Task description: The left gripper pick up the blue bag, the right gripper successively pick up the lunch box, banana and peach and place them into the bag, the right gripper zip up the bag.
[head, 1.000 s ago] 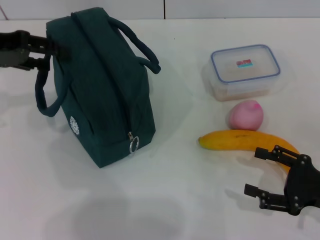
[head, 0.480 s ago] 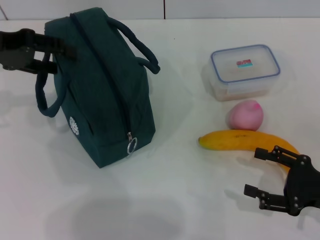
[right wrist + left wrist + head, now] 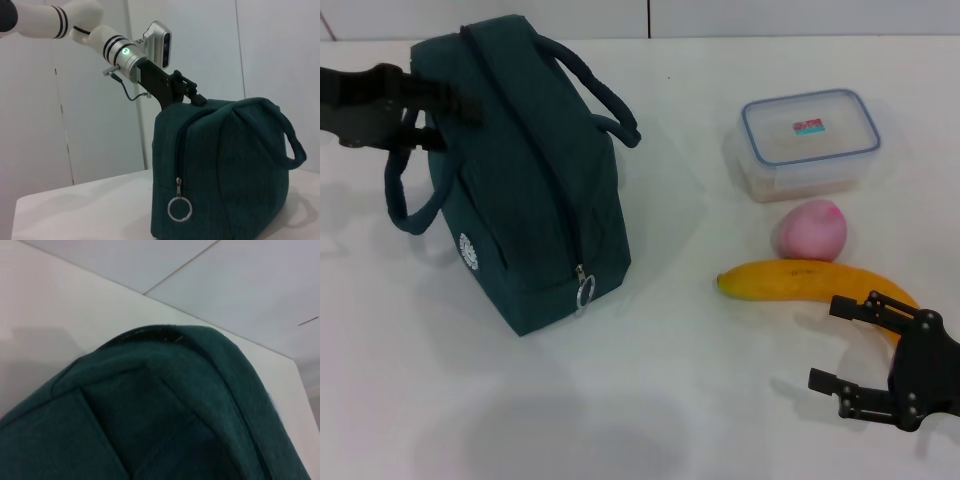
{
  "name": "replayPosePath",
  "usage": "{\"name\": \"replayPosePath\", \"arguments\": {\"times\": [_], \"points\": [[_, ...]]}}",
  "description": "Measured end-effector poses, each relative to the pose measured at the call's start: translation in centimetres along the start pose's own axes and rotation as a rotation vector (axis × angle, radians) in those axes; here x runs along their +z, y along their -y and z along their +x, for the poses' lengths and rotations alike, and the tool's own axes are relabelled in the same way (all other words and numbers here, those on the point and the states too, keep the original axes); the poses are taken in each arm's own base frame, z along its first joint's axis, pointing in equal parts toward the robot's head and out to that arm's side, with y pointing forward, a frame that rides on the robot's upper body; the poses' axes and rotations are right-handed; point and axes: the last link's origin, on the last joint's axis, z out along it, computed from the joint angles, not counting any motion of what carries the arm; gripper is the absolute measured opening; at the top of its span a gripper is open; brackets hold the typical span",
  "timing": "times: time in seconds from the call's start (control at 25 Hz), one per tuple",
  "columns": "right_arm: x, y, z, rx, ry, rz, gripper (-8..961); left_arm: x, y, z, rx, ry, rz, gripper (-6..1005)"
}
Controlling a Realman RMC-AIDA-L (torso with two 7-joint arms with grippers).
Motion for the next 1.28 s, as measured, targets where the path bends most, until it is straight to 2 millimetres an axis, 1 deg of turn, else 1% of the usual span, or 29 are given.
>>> {"name": "replayPosePath", "arguments": {"times": [0.08, 0.2, 0.32, 0.56, 0.76, 0.96, 1.12, 1.2, 1.28], "points": [[0.0, 0.0, 0.0, 0.000, -0.001, 0.001, 818, 0.1, 0.1, -0.1, 0.026, 0.000, -0.004, 749], [0.0, 0.0, 0.0, 0.000, -0.002, 0.002, 817, 0.1, 0.2, -0.2, 0.075, -0.033, -0.030, 647], [0.0, 0.0, 0.0, 0.000, -0.002, 0.002, 816, 0.1, 0.5, -0.4, 0.074, -0.047, -0.042, 544], [0.0, 0.0, 0.0, 0.000, -0.002, 0.002, 815, 0.2, 0.5, -0.5, 0.065, -0.045, -0.042, 408], [0.0, 0.1, 0.0, -0.001, 0.002, 0.006, 814, -0.2, 0.6, -0.4, 0.055, -0.069, -0.054, 294], [0.0, 0.2, -0.2, 0.003, 0.016, 0.021, 812, -0.2, 0.4, -0.4, 0.055, -0.073, -0.074, 70], [0.0, 0.5, -0.9, 0.051, 0.108, 0.086, 811, -0.4, 0.0, -0.5, 0.055, -0.098, -0.134, 45], [-0.3, 0.7, -1.6, 0.126, 0.209, 0.153, 811, -0.4, -0.4, -0.7, 0.053, -0.108, -0.187, 32], [-0.9, 1.1, -2.3, 0.241, 0.322, 0.223, 810, -0.4, -0.7, -0.9, 0.053, -0.109, -0.225, 32]]}}
